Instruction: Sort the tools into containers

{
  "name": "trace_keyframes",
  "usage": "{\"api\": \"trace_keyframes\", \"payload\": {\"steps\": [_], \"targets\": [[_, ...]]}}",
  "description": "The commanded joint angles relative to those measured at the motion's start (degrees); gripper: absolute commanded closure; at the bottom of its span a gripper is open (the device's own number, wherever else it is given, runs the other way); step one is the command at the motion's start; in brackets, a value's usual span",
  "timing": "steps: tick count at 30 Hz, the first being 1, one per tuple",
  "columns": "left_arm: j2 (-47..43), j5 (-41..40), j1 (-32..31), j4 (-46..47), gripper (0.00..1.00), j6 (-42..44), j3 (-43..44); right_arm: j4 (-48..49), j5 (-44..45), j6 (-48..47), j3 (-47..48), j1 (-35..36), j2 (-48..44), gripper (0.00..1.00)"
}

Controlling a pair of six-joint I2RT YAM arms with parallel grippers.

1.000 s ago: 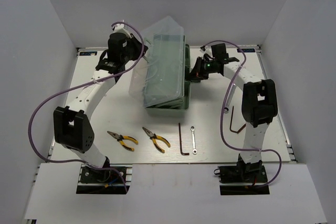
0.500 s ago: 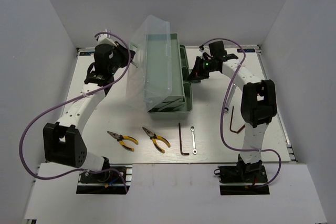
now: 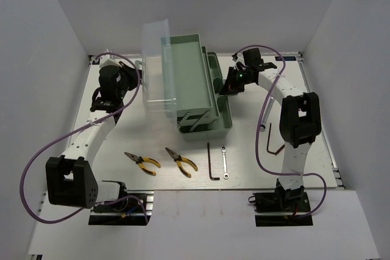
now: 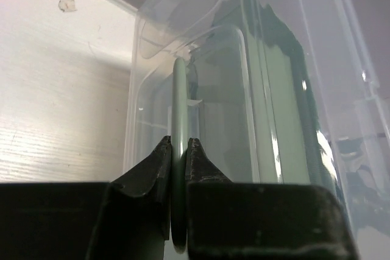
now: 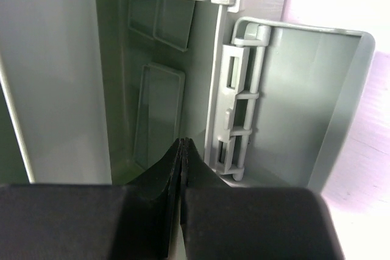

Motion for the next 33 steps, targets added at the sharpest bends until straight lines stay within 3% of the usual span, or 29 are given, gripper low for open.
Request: {"api": "trace_keyframes", "payload": {"steps": [1,21,33], "targets": [[-0.65,-0.15,0.15,-6.31,1.00,1.32,-2.72,-4.96,5.73,-2.99,-1.10,-1.75,2.07,1.00],[1.55,-1.83,4.46,-12.73,1.00,2.90,-4.47,-4.52,6.08,-4.03,-2.95,-2.19,1.01,1.00],[-0.12,-9.21,5.51,-20.81,1.00,2.20,-6.15,-4.43,5.56,-2.90,-3.47,-2.02,0.40,1.00]]}}
